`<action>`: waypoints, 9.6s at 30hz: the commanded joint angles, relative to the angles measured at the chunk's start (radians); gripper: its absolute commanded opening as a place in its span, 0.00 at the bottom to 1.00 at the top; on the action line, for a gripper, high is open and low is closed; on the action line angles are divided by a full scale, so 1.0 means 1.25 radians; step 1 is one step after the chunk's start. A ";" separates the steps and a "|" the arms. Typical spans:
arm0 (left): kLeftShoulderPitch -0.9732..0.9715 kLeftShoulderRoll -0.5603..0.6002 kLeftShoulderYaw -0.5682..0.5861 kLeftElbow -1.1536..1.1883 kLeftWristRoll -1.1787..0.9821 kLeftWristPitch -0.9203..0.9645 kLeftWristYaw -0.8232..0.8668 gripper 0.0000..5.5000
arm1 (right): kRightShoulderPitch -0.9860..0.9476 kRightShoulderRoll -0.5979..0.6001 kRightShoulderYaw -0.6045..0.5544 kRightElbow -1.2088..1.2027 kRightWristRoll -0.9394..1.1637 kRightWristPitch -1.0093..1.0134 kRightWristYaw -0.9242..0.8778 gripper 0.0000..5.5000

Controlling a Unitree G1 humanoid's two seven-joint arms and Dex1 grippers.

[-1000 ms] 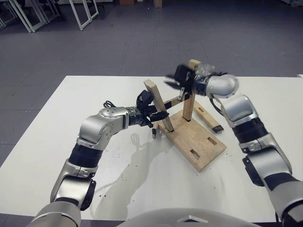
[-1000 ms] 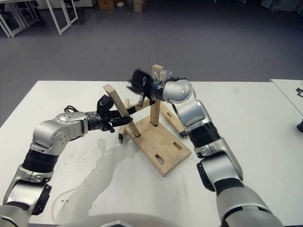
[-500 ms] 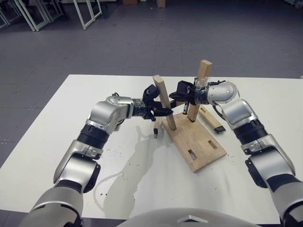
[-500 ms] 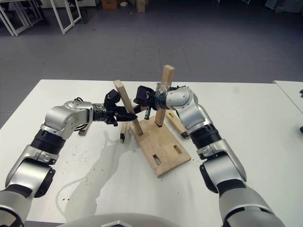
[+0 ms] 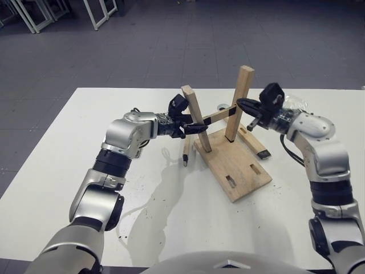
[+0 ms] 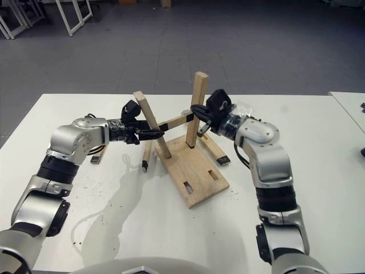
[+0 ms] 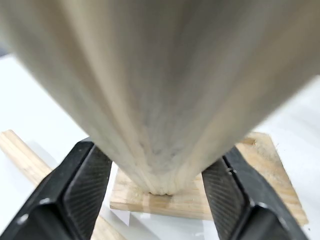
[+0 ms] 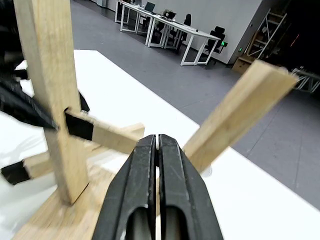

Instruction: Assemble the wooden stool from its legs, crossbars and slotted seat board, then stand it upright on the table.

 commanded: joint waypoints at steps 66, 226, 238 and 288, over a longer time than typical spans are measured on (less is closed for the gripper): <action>0.270 -0.103 0.074 -0.350 0.251 -0.680 0.257 0.24 | -0.374 0.342 -0.344 -0.015 0.921 0.487 -0.625 0.52; 0.476 -0.139 0.160 -0.156 0.371 -0.752 0.403 0.43 | 0.494 0.068 -0.168 -0.046 0.126 0.106 -0.338 0.57; 0.437 -0.162 0.193 -0.187 0.288 -0.706 0.407 0.43 | 0.259 0.096 -0.181 -0.031 0.068 -0.063 -0.403 0.37; 0.191 -0.053 0.217 -0.412 -1.004 0.007 0.432 0.51 | -0.060 0.001 -0.109 -0.082 1.220 0.417 -0.327 0.37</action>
